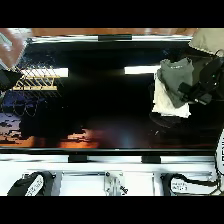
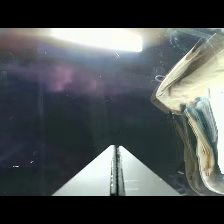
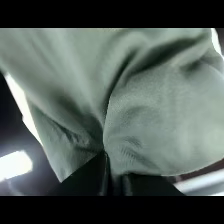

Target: Fold the shirts.

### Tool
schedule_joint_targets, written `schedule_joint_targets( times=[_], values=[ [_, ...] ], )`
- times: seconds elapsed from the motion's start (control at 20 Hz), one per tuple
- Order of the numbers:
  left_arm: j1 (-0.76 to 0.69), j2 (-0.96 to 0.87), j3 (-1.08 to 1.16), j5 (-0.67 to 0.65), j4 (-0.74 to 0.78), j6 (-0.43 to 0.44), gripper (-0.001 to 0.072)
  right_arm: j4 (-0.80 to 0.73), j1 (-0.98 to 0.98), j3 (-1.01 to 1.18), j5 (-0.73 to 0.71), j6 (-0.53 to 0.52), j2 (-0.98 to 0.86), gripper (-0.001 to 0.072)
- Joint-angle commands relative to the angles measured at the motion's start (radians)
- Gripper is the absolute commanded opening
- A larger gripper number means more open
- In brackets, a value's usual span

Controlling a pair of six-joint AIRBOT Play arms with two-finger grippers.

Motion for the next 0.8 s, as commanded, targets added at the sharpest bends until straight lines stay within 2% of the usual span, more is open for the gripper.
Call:
schedule_joint_targets(
  times=[0.0,0.05,0.25,0.3,0.35,0.4,0.45,0.55,0.65,0.7,0.75],
  values=[
    [0.000,-0.002,0.000,-0.002,-0.003,0.000,0.0036,0.009,0.003,-0.061,-0.076,0.036,0.007,0.0503],
    [0.000,-0.003,0.000,-0.002,-0.003,0.000,0.0036,0.011,0.003,-0.043,-0.080,0.000,0.016,0.0586],
    [-0.011,-0.019,0.000,-0.017,-0.003,0.002,0.0035,0.006,0.003,0.132,-0.100,-0.066,0.082,0.0584],
    [-0.030,-0.025,0.002,-0.040,-0.002,0.037,0.0034,0.016,0.005,0.192,-0.090,-0.095,0.108,0.0583],
    [-0.069,-0.032,0.002,-0.068,0.032,0.066,0.0033,0.035,0.017,0.242,-0.045,-0.104,0.139,0.0583],
    [-0.124,-0.039,0.003,-0.082,0.100,0.047,0.0033,0.059,0.044,0.262,0.038,-0.096,0.174,0.0583],
    [-0.200,-0.051,0.003,-0.083,0.215,-0.006,0.0033,0.082,0.097,0.261,0.146,-0.091,0.209,0.0582],
    [-0.367,-0.095,0.003,-0.093,0.486,-0.153,0.0032,0.039,0.263,0.259,0.257,-0.090,0.219,0.0582],
    [-0.520,-0.179,0.012,-0.175,0.731,-0.274,0.0033,-0.160,0.460,0.230,0.225,-0.059,0.172,0.0582],
    [-0.579,-0.238,0.027,-0.250,0.826,-0.312,0.0034,-0.245,0.537,0.207,0.172,0.007,0.130,0.0582],
    [-0.618,-0.294,0.045,-0.319,0.872,-0.323,0.0036,-0.213,0.574,0.193,0.129,0.029,0.080,0.0582]
  ],
)
